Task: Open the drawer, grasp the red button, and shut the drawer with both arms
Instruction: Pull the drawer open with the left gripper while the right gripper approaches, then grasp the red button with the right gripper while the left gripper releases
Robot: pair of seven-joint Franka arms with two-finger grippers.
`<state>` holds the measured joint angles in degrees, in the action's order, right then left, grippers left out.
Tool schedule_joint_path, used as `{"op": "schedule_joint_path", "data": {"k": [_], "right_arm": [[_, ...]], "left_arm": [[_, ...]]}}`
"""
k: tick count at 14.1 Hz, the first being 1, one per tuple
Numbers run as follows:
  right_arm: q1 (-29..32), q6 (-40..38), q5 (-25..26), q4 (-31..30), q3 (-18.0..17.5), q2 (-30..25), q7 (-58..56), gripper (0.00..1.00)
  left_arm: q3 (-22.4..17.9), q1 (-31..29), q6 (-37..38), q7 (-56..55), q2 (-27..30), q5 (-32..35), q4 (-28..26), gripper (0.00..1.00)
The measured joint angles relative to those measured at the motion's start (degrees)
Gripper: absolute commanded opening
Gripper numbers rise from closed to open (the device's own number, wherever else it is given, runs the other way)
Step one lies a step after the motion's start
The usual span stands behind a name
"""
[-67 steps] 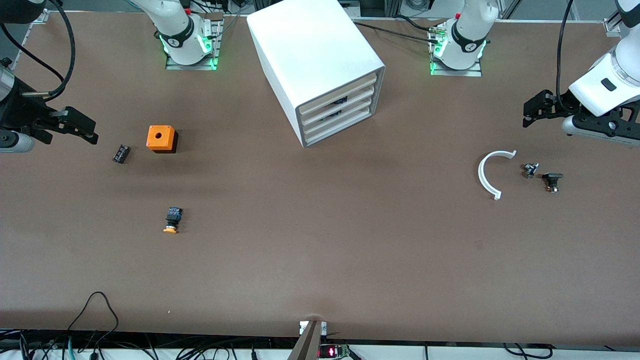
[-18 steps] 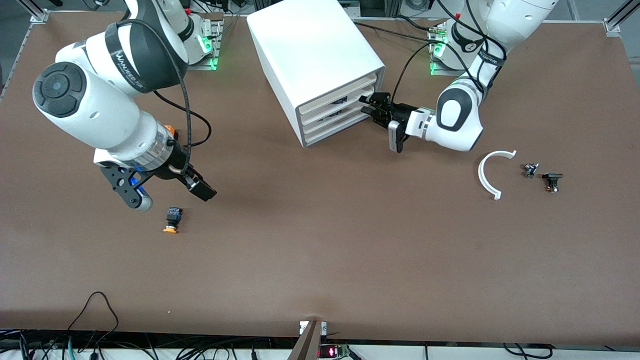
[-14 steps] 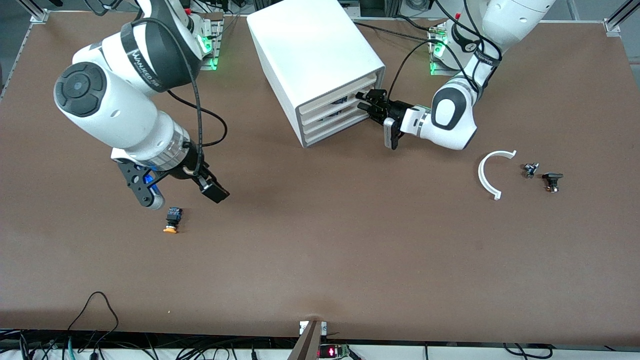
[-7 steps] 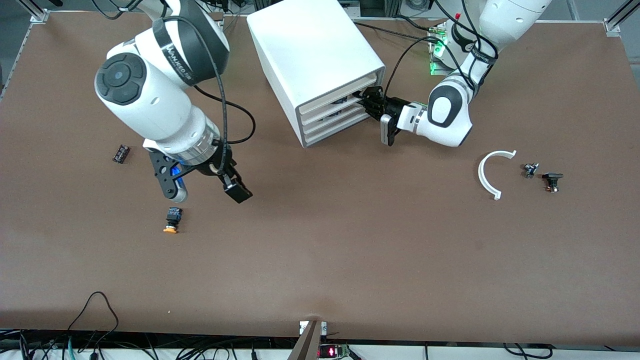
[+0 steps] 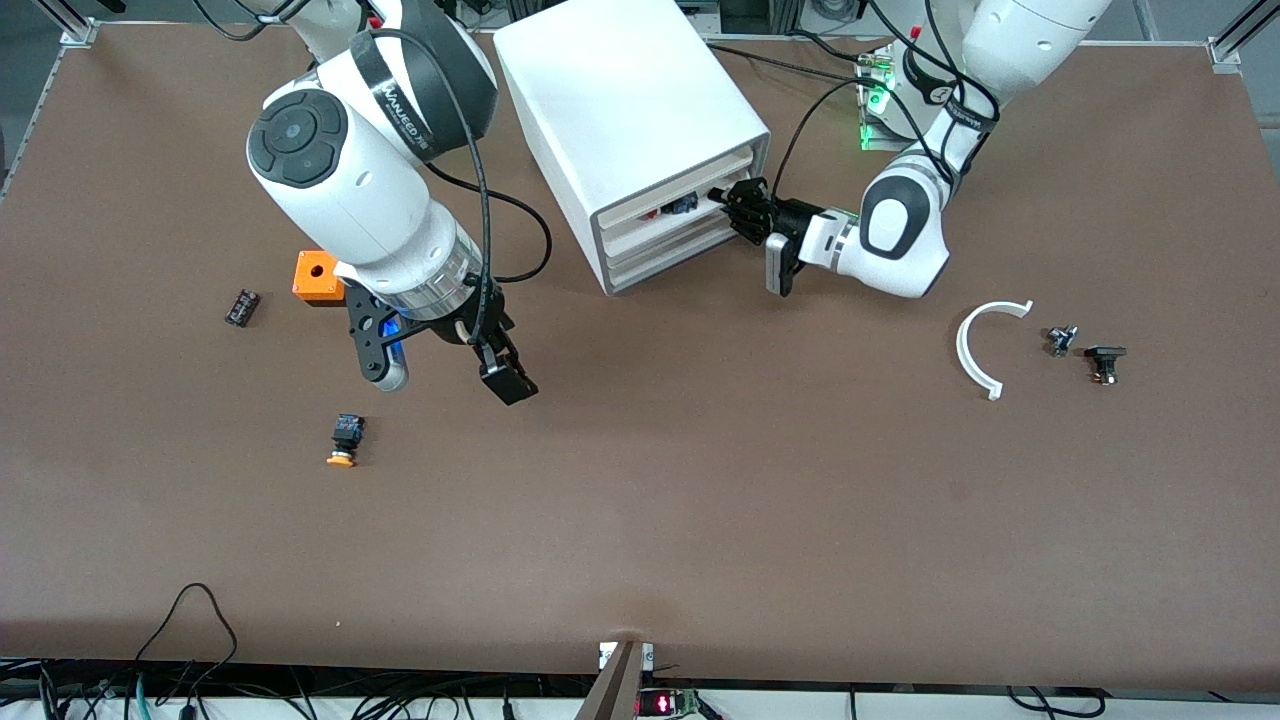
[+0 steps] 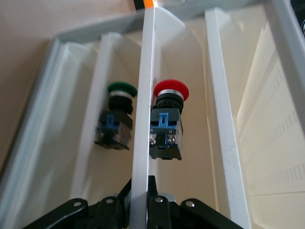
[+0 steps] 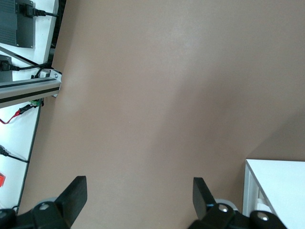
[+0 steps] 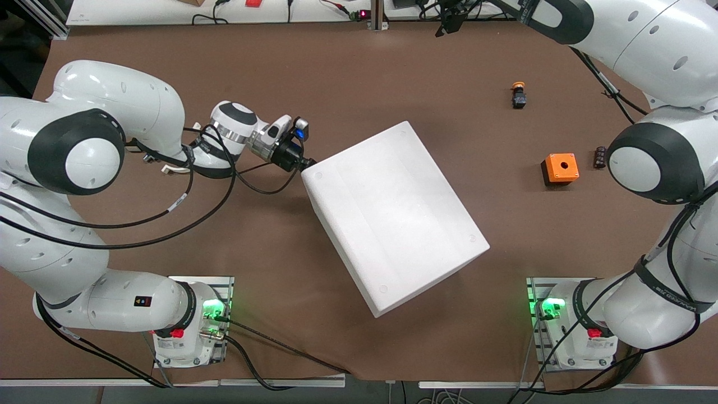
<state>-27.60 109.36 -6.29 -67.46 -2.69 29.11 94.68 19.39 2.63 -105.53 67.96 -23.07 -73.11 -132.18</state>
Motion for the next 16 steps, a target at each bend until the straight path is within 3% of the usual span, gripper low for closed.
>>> {"op": "schedule_joint_path", "data": {"k": [8,9,10,16], "right_arm": [[-5.1,5.6,0.0,0.2,-0.1,3.5,6.5,0.99],[-5.9,6.7,0.0,0.3,-0.1,4.1,6.5,0.99],[-6.8,8.0,0.0,0.3,-0.2,4.7,6.6,0.99],[-15.2,9.7,0.0,0.5,-0.3,8.1,7.4,0.99]], "left_arm": [[-2.8,-5.6,3.8,-0.9,-8.4,9.2,14.4,0.0],[-3.0,-5.7,3.9,-1.4,-8.5,9.8,15.4,0.14],[-3.1,-5.7,3.8,-2.1,-8.5,10.3,16.1,0.99],[-3.5,-5.9,1.9,-4.5,-8.7,14.5,20.6,1.0]]}}
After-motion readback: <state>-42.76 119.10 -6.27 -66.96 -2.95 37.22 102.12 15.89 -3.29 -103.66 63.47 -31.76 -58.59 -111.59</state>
